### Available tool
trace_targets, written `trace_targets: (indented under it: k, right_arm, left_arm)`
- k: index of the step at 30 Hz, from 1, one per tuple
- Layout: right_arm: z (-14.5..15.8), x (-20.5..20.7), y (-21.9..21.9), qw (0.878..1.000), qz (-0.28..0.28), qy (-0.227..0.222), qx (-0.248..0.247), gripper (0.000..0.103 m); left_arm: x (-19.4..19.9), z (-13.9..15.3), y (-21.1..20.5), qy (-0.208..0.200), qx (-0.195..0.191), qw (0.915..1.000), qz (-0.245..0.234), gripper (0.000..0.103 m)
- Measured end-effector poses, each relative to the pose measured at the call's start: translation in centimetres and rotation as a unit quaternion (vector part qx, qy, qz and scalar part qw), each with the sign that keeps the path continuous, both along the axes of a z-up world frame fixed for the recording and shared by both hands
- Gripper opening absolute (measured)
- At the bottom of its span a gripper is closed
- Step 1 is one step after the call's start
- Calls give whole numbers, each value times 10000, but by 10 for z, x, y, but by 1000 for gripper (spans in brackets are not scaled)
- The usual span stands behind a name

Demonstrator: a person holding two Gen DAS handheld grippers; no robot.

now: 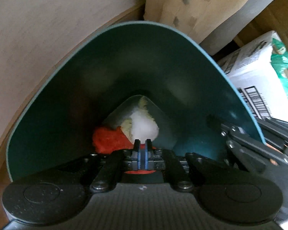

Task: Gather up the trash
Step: 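Lower the cabbage leaf into the wastebasket and open the left tool, then move the left tool back to the pile toward the white tissue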

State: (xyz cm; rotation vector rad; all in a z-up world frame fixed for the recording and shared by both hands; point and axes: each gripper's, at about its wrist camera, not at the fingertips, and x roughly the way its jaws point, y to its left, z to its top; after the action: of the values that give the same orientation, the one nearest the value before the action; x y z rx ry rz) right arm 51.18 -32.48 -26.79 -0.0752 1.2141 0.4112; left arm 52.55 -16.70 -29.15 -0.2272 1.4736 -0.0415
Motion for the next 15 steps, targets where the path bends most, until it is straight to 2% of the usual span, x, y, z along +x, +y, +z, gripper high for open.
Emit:
trace_targets:
  k: [5, 10, 12, 14, 15]
  right_arm:
    - [0, -1, 2, 10000, 31, -21, -42, 9]
    - [0, -3, 6, 9999, 78, -40, -77, 9]
    - [0, -3, 7, 9999, 102, -41, -87, 9]
    - [0, -4, 8, 9999, 119, -41, -107, 9]
    - [0, -3, 9, 9999, 122, -37, -112, 9]
  left_arm:
    - [-18, 18, 14, -226, -156, 9995, -172, 5]
    - [-37, 33, 29, -318, -337, 9989, -83, 7]
    - [-46, 43, 38, -372, -363, 9986, -44, 12]
    - [-56, 52, 47, -488, -273, 9984, -33, 32]
    - [-61, 56, 51, -574, -182, 9982, -3, 38]
